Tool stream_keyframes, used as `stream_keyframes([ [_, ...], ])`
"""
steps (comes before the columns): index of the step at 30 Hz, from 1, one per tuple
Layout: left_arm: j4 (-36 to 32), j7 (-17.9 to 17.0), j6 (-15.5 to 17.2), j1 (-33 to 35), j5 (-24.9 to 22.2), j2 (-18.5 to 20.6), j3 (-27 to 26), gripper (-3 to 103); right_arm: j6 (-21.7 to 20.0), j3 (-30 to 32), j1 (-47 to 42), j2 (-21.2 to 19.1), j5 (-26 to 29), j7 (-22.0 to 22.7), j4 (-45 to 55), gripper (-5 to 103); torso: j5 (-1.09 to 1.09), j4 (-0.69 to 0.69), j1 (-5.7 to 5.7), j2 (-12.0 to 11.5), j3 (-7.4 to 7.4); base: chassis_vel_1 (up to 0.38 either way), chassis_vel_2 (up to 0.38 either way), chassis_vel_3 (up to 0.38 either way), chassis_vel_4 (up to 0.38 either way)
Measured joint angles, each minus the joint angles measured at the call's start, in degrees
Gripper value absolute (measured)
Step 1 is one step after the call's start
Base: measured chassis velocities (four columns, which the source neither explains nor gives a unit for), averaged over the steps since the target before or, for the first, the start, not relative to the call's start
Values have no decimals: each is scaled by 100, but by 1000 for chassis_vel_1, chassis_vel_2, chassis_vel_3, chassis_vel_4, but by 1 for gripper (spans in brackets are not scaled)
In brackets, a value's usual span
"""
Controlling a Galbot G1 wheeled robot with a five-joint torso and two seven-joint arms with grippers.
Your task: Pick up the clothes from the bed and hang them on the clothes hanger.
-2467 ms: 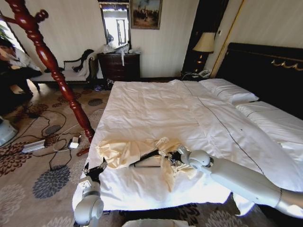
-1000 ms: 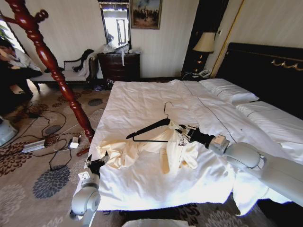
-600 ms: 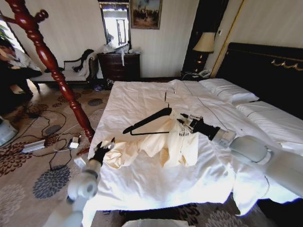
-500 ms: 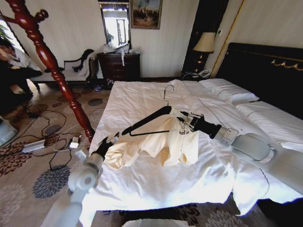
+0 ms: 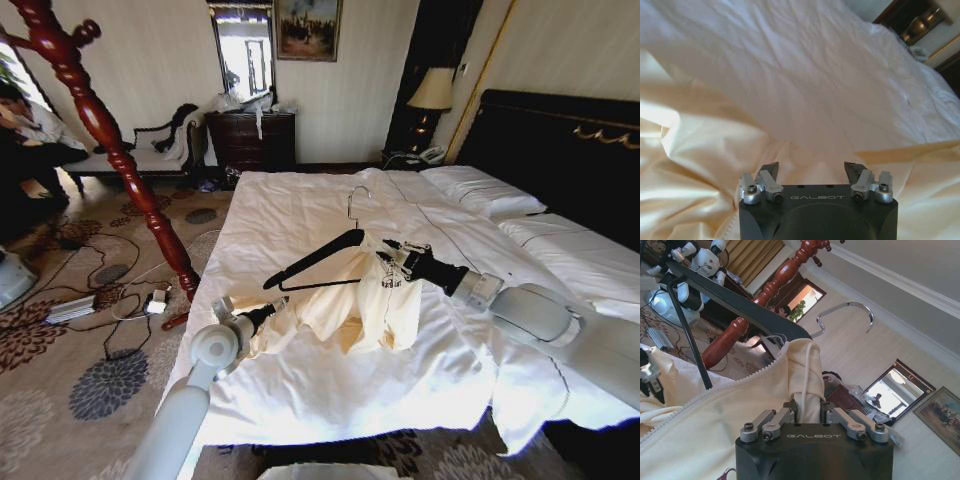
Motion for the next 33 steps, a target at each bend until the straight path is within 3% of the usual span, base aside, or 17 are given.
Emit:
stream_keyframes([
  [2, 57, -17, 69, 16, -3, -53, 10, 62, 27, 0, 23, 0, 7, 0, 31, 22, 0, 0, 0, 0, 0, 0, 0, 0, 0],
  [5, 113, 19, 109, 31, 75, -104, 28, 72, 60, 0, 34, 2, 7, -1, 54, 22, -1, 1, 0, 0, 0, 0, 0, 0, 0],
  [9, 167, 364, 56, 32, 630, -156, 186, 88, 91, 10, 37, 17, 5, -1, 85, 22, 0, 0, 0, 0, 0, 0, 0, 0, 0],
  [10, 167, 364, 56, 32, 630, -156, 186, 88, 91, 10, 37, 17, 5, -1, 85, 22, 0, 0, 0, 0, 0, 0, 0, 0, 0],
  [12, 130, 737, -88, 108, 1227, -138, 264, 98, 96, 13, 37, 32, 3, -1, 68, 22, -1, -1, 0, 0, 0, 0, 0, 0, 0],
  [14, -12, 880, -160, 208, 1443, -129, 239, 99, 96, 22, 37, 47, 2, 3, 48, 22, -1, 0, 0, 0, 0, 0, 0, 0, 0],
  [19, -206, 906, -188, 345, 1456, -151, 94, 100, 89, 40, 43, 60, 5, 41, 29, 22, 0, 1, -1, 0, 0, 0, 0, 0, 0],
  [26, 279, 685, -168, 144, 1380, -413, -74, 100, 108, 94, 84, -1, 61, 98, 51, 22, -1, 0, -1, 0, 0, 0, 0, 0, 0],
  [33, 395, 675, -142, 214, 1367, -623, -34, 100, 128, 96, 85, 6, 68, 109, 66, 22, -1, 0, -1, 0, 0, 0, 0, 0, 0],
])
